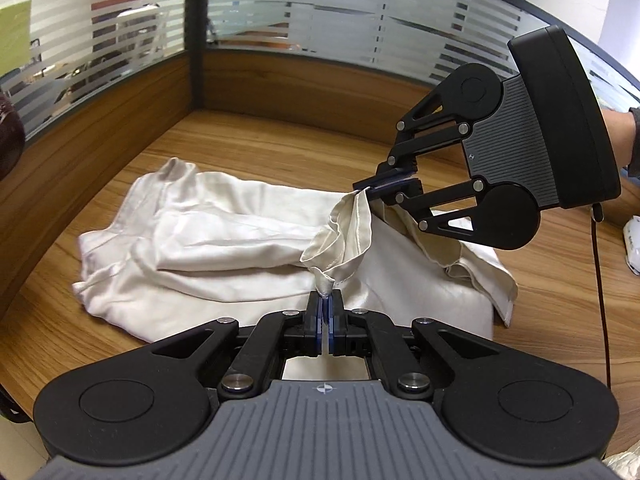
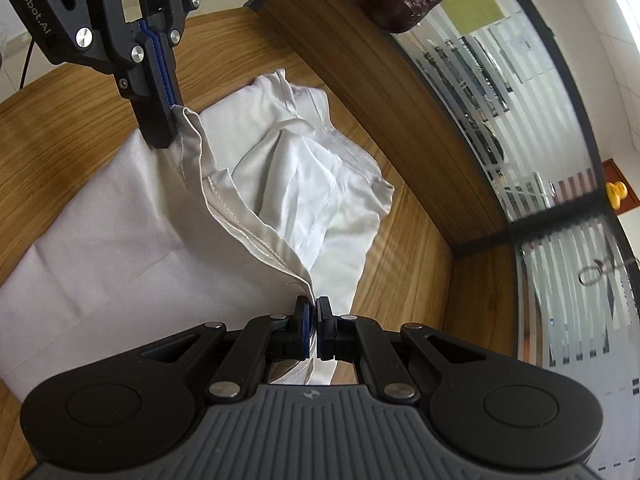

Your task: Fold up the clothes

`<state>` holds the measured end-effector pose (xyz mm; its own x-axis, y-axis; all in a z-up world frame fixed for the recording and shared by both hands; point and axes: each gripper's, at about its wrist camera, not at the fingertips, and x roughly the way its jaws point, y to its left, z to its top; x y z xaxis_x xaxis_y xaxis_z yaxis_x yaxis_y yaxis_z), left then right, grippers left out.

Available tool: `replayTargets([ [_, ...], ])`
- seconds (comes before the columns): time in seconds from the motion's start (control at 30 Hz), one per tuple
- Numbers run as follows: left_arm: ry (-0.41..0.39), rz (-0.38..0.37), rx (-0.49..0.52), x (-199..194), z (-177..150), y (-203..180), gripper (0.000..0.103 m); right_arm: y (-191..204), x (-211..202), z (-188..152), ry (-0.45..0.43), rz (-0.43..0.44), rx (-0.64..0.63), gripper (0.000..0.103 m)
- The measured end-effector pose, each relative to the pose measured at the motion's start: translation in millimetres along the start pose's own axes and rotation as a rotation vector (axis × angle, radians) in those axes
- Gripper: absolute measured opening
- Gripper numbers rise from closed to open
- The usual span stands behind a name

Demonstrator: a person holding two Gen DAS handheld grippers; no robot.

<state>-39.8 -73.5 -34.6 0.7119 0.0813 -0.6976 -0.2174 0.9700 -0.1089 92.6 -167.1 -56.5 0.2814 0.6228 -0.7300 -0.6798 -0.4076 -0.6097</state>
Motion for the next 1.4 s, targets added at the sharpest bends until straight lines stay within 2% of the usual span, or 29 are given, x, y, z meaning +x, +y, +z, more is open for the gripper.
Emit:
replayTargets([
  [0.5,0.048,0.006,-0.038,7.8,-9.3,52.8,0.003,-16.3,58.7,46.4,-0.024,0.093,-0.075,0.003],
  [0.77,0.172,0.014,-0.069,32.1,-22.4,75.4,0.009,-9.3,89.5,59.8,0.035,0.166,-0.132,0.005],
  [0.83,0.187,0.020,-0.079,33.9,-24.7,79.7,0.013,-5.1,97.4,61.3,0.058,0.166,-0.153,0.018],
  [0.87,0.190,0.023,-0.081,34.0,-25.1,81.1,0.014,-6.8,96.6,61.0,0.058,0.167,-0.141,0.032],
  [0.9,0.190,0.023,-0.085,33.0,-25.3,83.1,0.016,-8.5,95.7,60.6,0.056,0.167,-0.129,0.035],
  [1.2,0.164,0.030,-0.120,21.2,-15.6,90.4,0.024,-24.0,87.8,57.6,0.047,0.173,-0.022,0.042],
  [1.4,0.134,0.021,-0.071,13.7,-7.4,72.0,0.025,-29.8,67.9,49.1,0.048,0.162,0.026,0.042],
])
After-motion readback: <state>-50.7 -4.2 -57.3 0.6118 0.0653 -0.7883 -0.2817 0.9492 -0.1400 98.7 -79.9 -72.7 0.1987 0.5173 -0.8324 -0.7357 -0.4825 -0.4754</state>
